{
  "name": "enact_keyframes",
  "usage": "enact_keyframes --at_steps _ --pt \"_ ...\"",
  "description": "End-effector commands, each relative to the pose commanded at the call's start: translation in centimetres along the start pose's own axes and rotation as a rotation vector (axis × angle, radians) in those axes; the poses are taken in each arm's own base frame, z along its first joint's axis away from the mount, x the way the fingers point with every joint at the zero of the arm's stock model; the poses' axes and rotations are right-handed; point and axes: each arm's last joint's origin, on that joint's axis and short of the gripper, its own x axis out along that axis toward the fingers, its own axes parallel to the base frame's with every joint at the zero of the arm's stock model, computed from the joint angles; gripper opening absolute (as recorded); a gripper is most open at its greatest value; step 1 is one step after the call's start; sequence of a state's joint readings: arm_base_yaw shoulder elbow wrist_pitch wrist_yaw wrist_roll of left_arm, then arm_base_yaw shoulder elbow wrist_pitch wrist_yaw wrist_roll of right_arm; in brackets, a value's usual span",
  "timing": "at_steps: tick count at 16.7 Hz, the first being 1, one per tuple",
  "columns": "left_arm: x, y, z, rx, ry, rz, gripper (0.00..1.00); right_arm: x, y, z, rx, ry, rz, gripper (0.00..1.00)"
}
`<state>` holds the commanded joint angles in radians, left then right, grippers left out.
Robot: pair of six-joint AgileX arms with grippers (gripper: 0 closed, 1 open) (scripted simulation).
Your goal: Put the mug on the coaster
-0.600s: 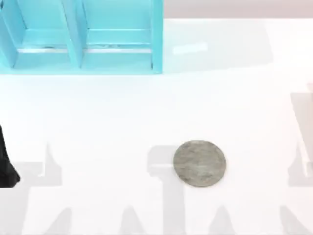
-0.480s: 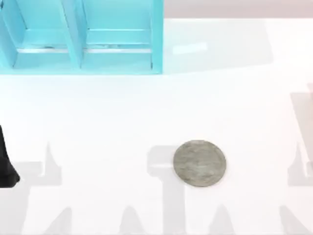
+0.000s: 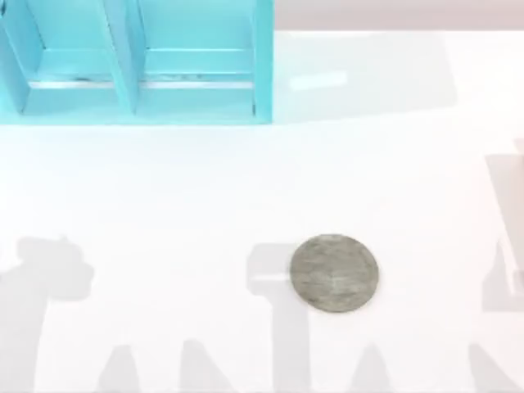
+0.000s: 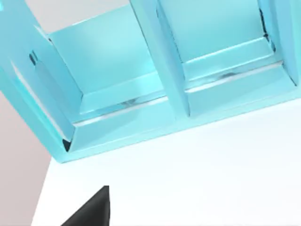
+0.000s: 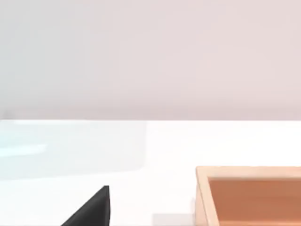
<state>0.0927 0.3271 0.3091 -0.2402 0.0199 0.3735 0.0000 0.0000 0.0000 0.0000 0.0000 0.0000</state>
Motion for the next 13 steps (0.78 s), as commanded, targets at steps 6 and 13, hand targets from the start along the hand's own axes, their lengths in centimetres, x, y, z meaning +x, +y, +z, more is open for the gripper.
enact_keyframes --at_steps 6,13 --pt "3.9 3.9 3.7 0.565 0.432 -0.230 1.00 0.0 0.0 0.0 0.000 0.000 0.000 1.00" --pt "10.3 8.6 3.0 0.947 0.741 -0.790 1.00 0.0 0.0 0.0 0.000 0.000 0.000 1.00"
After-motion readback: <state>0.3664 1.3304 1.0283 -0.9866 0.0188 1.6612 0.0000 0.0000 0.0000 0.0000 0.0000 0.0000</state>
